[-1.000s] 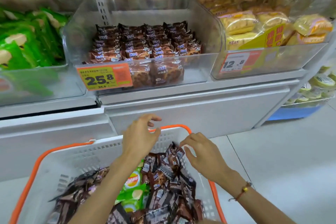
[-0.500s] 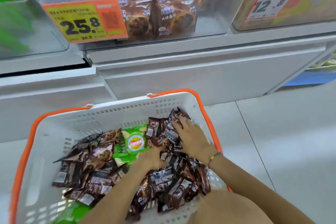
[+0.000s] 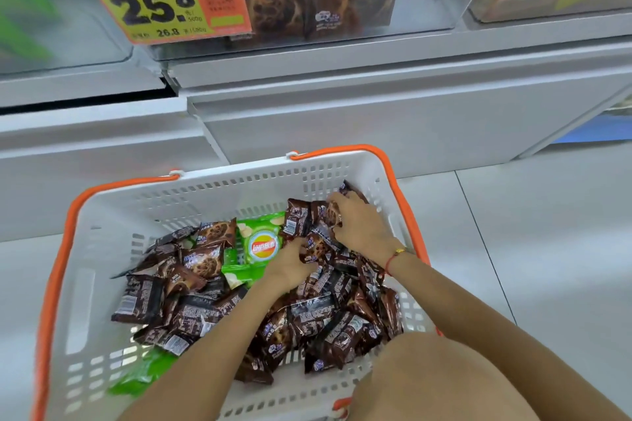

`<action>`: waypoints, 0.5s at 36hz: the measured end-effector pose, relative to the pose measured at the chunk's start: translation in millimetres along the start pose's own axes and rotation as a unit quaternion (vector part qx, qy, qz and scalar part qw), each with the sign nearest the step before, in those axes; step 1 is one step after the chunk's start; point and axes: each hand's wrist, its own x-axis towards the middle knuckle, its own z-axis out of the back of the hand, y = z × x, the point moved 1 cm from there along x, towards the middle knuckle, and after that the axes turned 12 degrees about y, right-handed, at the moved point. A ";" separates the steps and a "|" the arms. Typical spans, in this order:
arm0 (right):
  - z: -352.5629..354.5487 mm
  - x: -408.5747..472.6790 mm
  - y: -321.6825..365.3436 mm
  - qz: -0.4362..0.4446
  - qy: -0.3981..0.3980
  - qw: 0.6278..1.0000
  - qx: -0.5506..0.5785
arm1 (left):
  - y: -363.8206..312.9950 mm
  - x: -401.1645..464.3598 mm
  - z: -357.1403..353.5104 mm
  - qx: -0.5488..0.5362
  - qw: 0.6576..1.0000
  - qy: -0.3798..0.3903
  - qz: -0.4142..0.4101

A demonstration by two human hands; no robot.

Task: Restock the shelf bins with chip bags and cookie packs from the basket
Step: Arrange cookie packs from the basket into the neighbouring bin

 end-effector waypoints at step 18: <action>129.5 -82.6 37.3 0.007 0.012 0.934 0.358 | -117.1 -99.1 81.0 -0.172 0.934 -0.161 -0.270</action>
